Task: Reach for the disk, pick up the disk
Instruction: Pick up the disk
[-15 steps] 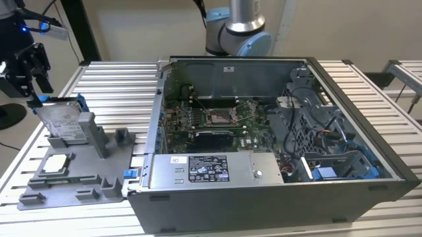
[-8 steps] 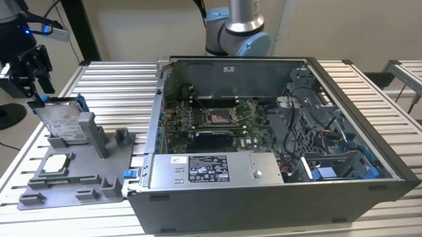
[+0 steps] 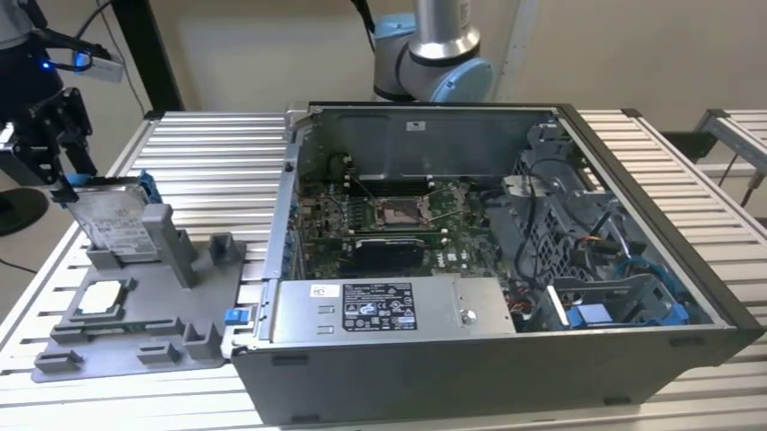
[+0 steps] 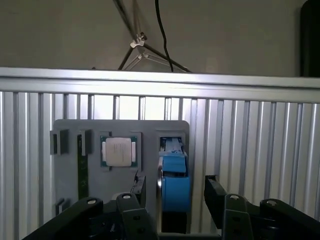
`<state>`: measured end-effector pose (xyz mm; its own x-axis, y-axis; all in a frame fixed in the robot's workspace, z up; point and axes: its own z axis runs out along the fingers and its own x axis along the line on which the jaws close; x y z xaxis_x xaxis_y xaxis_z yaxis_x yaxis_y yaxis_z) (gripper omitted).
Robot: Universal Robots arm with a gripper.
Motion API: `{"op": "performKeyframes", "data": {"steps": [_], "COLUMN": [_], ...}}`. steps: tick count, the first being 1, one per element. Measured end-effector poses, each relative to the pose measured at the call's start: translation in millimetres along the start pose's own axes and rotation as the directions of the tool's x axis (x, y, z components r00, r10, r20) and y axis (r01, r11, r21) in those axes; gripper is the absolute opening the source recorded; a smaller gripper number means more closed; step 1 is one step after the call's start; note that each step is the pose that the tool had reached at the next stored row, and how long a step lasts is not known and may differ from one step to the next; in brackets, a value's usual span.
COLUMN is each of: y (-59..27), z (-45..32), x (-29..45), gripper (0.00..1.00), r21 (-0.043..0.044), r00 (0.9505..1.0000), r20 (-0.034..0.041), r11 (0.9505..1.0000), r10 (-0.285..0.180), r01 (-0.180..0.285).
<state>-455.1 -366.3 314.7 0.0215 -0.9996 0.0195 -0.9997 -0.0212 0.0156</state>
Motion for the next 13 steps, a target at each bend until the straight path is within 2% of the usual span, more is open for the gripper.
{"op": "performKeyframes", "data": {"steps": [6,13], "y": [-1.0,-3.5], "z": [7.1,15.5], "x": [3.2,3.4], "gripper": [1.00,1.00], "r21": [-0.0002,-0.0002], "r00": [1.0000,1.0000], "r20": [-0.0001,-0.0002], "r11": [1.0000,1.0000], "r10": [0.000,-0.003], "r01": [0.000,0.003]}}
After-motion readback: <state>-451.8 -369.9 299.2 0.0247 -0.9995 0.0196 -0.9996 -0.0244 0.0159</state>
